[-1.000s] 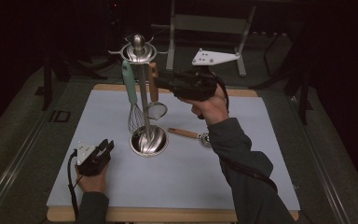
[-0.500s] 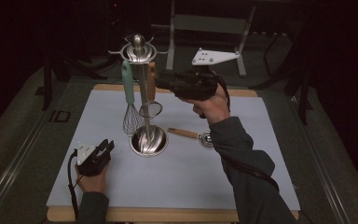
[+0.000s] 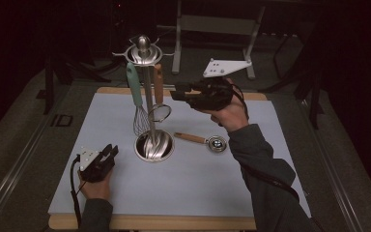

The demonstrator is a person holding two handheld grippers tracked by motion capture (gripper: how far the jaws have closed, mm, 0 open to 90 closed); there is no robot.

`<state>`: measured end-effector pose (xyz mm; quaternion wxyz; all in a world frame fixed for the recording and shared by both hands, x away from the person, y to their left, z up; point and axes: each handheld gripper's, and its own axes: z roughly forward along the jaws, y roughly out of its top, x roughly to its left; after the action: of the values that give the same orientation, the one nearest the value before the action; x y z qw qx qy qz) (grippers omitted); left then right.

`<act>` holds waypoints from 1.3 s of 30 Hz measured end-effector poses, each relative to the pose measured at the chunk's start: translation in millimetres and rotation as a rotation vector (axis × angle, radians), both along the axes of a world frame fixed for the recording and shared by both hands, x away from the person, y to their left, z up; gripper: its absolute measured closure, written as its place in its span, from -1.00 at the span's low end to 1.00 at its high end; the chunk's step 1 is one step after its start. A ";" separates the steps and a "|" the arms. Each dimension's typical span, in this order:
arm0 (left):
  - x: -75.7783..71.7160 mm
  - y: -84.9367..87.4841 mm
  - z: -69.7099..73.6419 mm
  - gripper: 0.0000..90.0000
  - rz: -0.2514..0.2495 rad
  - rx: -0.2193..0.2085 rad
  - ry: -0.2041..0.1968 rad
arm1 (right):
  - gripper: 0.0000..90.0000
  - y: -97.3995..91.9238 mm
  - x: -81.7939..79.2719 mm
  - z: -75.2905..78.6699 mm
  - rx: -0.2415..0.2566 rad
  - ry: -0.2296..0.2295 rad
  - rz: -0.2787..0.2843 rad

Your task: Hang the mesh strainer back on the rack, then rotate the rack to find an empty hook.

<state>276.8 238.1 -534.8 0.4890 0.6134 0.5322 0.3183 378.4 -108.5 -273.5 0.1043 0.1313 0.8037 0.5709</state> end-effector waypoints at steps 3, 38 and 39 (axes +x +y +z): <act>0.1 0.1 0.1 0.59 -0.002 0.001 0.000 | 0.46 -3.7 0.5 -3.8 -0.041 -0.008 -0.008; -24.2 -23.2 140.1 0.91 -0.162 -0.166 -0.384 | 0.16 -66.1 15.1 -133.2 -0.485 0.214 -0.196; -24.4 -25.0 147.6 0.93 -0.173 -0.165 -0.398 | 0.16 -67.5 14.1 -137.1 -0.490 0.226 -0.197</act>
<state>252.4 213.2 -387.2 0.6584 0.5399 0.3949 0.3451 392.5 -176.0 -410.6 0.0977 0.2422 0.9076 0.3287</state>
